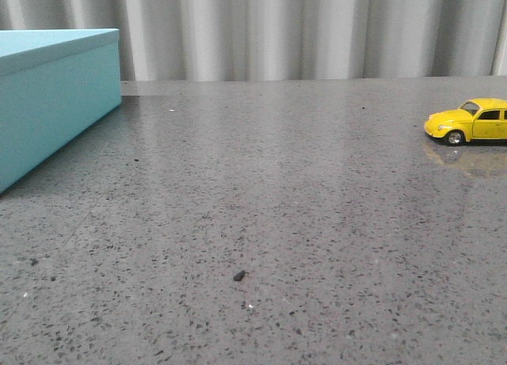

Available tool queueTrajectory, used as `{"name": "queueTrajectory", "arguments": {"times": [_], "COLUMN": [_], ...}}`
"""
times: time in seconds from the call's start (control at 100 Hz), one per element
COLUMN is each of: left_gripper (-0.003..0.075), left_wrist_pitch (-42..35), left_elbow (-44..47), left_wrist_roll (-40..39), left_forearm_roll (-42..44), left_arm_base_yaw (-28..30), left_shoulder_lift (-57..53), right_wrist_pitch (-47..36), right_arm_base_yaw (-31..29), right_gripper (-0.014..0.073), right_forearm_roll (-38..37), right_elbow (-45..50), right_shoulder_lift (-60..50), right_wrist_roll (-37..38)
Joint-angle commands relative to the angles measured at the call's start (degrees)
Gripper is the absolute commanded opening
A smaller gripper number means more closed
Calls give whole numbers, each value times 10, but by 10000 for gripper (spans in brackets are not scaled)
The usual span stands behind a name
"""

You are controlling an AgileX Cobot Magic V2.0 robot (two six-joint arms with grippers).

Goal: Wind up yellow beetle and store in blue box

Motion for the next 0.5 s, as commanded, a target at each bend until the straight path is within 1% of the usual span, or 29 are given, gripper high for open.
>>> {"name": "queueTrajectory", "arguments": {"times": [0.0,0.25,0.49], "left_gripper": [-21,-21,-21], "left_wrist_pitch": [-60,-140,-145], "left_elbow": [14,14,14], "left_wrist_roll": [-7,-7,-7], "left_forearm_roll": [3,3,3], "left_arm_base_yaw": [-1,-1,-1], "left_shoulder_lift": [-18,-18,-18], "right_wrist_pitch": [-7,-9,-22], "right_arm_base_yaw": [-1,-1,-1], "right_gripper": [-61,-61,-61], "right_forearm_roll": [-7,-7,-7], "right_elbow": [13,13,13], "right_shoulder_lift": [-11,-11,-11], "right_wrist_roll": [-2,-2,-2]}}
